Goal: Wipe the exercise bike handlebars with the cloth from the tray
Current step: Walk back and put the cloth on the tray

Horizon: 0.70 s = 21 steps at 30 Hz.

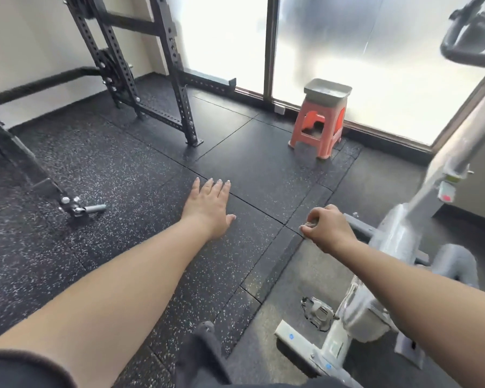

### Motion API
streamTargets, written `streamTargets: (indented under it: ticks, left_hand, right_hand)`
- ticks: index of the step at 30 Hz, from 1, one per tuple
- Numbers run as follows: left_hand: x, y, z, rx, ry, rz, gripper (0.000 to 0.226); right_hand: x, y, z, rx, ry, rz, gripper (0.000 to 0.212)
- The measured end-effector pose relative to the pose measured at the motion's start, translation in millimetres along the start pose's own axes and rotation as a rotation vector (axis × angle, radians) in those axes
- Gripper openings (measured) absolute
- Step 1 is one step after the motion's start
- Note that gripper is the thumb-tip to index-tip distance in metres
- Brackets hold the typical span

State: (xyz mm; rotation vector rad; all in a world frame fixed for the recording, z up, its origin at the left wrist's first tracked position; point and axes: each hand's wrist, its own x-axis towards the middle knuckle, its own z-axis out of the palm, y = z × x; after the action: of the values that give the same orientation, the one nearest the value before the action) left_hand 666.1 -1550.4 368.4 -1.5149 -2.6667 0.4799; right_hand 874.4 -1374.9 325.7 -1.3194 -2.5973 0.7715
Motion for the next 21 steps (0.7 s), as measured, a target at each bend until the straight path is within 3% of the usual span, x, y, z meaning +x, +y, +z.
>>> streamTargets:
  ticks: [12, 21]
  left_hand:
    - [195.7, -110.2, -4.2, 0.021, 0.077, 0.272, 0.075]
    - [334.5, -83.3, -39.6, -0.081, 0.129, 0.409, 0.077]
  right_hand:
    - [148.1, -94.9, -2.9, 0.061, 0.160, 0.220, 0.014]
    - [213.2, -72.1, -32.3, 0.043, 0.215, 0.357, 0.018]
